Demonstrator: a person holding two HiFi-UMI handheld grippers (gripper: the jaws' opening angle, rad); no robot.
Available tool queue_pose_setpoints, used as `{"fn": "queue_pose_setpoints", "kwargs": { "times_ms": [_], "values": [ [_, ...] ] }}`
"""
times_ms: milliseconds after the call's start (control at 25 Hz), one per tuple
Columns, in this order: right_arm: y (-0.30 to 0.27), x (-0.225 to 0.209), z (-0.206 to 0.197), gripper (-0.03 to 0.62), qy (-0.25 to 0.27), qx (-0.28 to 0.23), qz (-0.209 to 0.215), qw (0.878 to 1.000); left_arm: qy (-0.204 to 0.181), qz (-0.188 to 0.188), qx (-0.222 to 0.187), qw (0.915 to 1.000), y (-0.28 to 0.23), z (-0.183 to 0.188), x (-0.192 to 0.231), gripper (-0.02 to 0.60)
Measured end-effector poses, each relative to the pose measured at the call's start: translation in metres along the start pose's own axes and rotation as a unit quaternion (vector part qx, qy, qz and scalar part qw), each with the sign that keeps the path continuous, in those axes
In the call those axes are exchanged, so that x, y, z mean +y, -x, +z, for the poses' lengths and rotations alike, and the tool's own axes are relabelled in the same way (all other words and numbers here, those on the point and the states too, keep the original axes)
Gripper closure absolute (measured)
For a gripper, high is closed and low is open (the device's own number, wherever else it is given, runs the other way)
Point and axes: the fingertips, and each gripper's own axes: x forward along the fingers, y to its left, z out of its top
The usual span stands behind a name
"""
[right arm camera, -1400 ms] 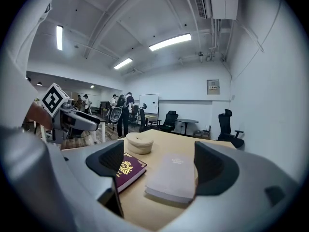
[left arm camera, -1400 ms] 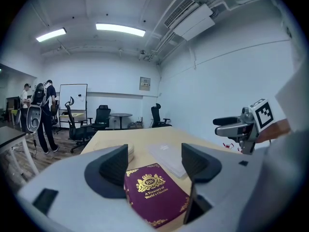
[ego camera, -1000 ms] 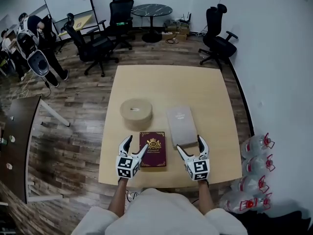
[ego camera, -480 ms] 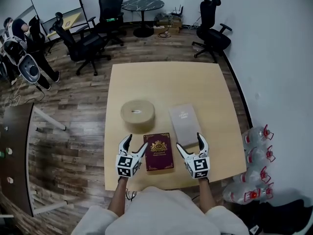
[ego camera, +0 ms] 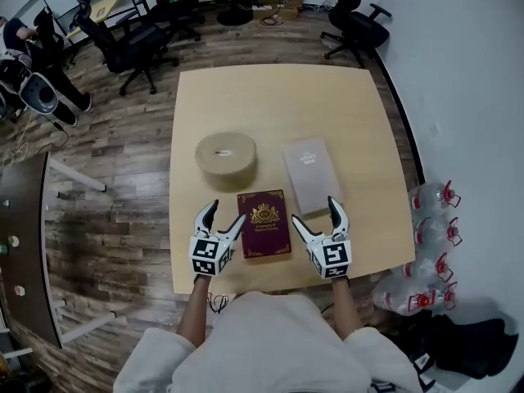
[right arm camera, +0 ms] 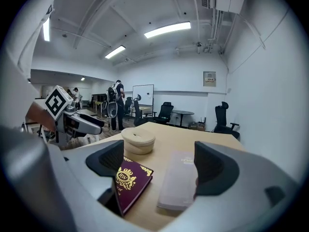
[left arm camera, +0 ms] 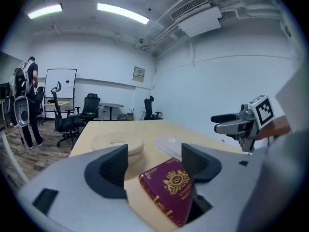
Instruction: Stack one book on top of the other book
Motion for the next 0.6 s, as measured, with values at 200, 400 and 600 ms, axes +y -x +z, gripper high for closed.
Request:
{"fn": "queue_pose_setpoints", "kwargs": {
  "times_ms": [200,400,600],
  "values": [
    [0.0,0.003,-0.011,0.152,-0.004,0.006,0.03,1.0,0.004,0.014,0.005,0.9999,0.001,-0.006,-0.011,0.23],
    [0.0,0.01,-0.019,0.152,-0.011,0.011,0.066,0.998,0.014,0.035,0.011,0.9992,0.006,-0.013,-0.02,0.23],
    [0.002,0.015,-0.022,0.152,-0.011,0.014,0.093,0.995,0.018,0.053,0.011,0.9984,0.011,-0.015,-0.028,0.23]
  ]
}}
